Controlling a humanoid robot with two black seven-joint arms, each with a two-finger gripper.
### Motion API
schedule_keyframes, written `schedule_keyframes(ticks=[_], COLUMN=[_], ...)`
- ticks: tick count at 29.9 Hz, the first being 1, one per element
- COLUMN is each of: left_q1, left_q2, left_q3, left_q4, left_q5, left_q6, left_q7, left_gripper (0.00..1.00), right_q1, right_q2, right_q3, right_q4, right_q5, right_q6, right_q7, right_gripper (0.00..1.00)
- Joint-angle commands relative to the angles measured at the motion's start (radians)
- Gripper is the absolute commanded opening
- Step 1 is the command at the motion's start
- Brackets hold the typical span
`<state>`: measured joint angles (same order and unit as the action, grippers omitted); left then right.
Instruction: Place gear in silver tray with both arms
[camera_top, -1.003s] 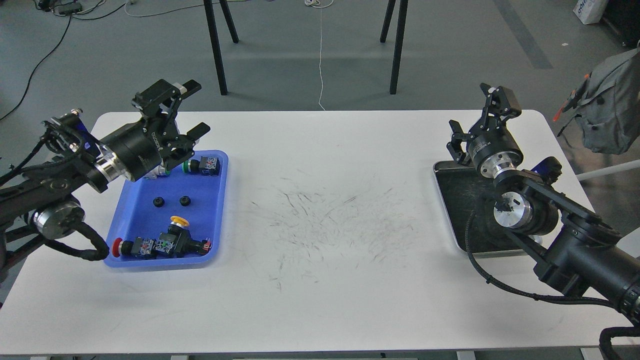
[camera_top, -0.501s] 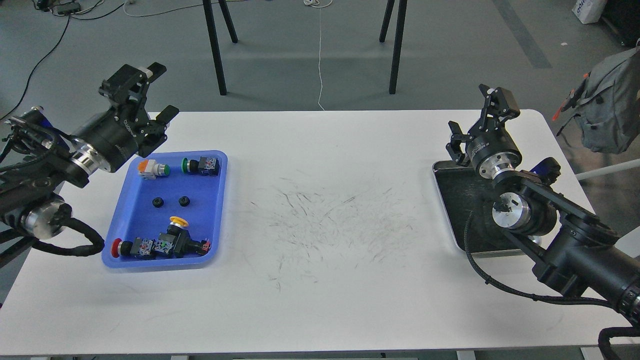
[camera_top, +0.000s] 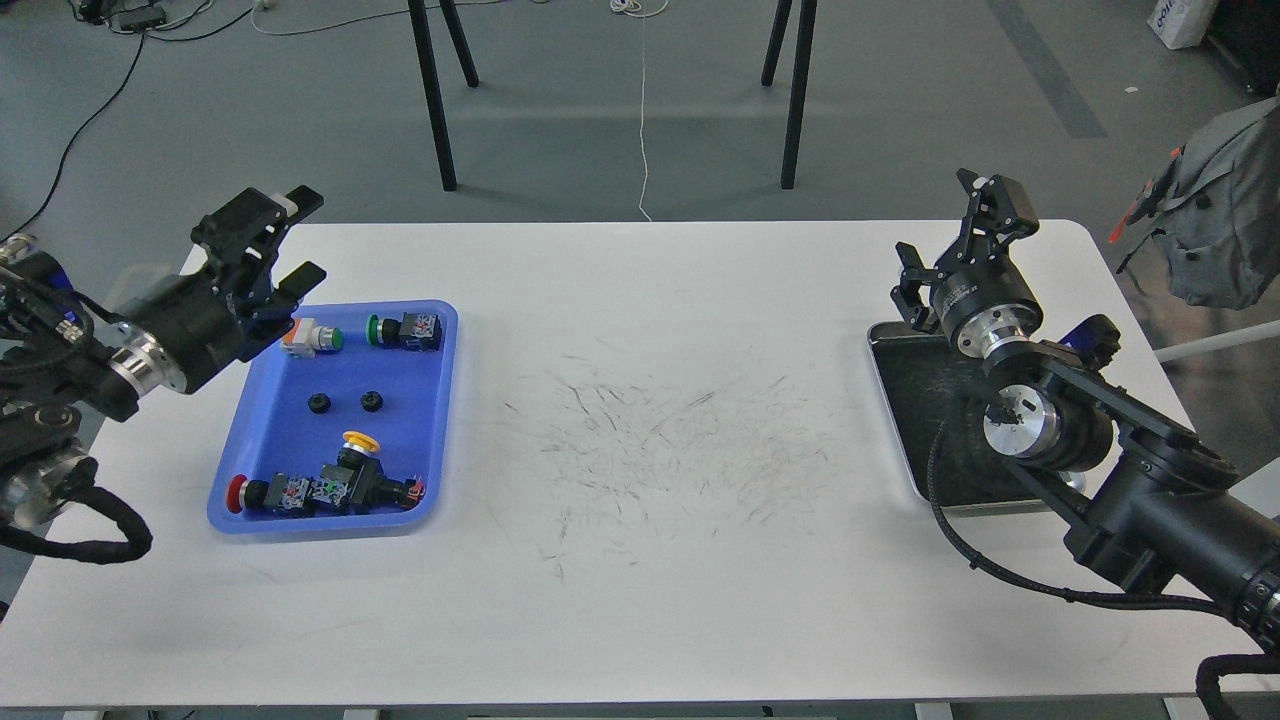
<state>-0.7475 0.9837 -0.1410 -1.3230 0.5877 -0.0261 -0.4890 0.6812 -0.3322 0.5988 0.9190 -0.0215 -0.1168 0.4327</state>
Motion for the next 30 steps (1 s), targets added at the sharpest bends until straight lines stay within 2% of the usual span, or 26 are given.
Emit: schedule_keyframes(ticks=[1,3,15,17,27,30], left_q1=[0.01,0.01,0.002,0.004,0.0,0.005], left_q2=[0.001,-0.007,-0.056,-0.068,-0.161,-0.197], left_q3=[0.02,0.02,0.08,0.077,0.081,0.081], left_q4=[0.047,0.08,0.284,0.333,0.401,0.456], left_q5=[0.188,0.277,0.677,0.724,0.866,0.896], left_q6=[0.034,0.057,0.063,0.063,0.071,0.086], left_q7=[0.0,0.0,0.0,0.0,0.0,0.0], left_gripper=[0.99,0.99,0.99,0.99,0.98,0.97], right_q1=[0.0,0.0,0.004,0.006,0.009,0.008], right_q2=[0.001,0.002,0.009,0.012,0.013,0.012], right_q3=[-0.002,-0.002,-0.008,-0.01,-0.011,-0.011], right_q4=[0.0,0.001,0.0,0.0,-0.002,-0.002], right_q5=[0.0,-0.001,-0.005,-0.006,-0.012,-0.012], right_q6=[0.0,-0.001,-0.003,-0.004,-0.006,-0.006], right_q7=[0.0,0.0,0.0,0.0,0.0,0.0], right_gripper=[0.99,0.99,0.99,0.99,0.99,0.99])
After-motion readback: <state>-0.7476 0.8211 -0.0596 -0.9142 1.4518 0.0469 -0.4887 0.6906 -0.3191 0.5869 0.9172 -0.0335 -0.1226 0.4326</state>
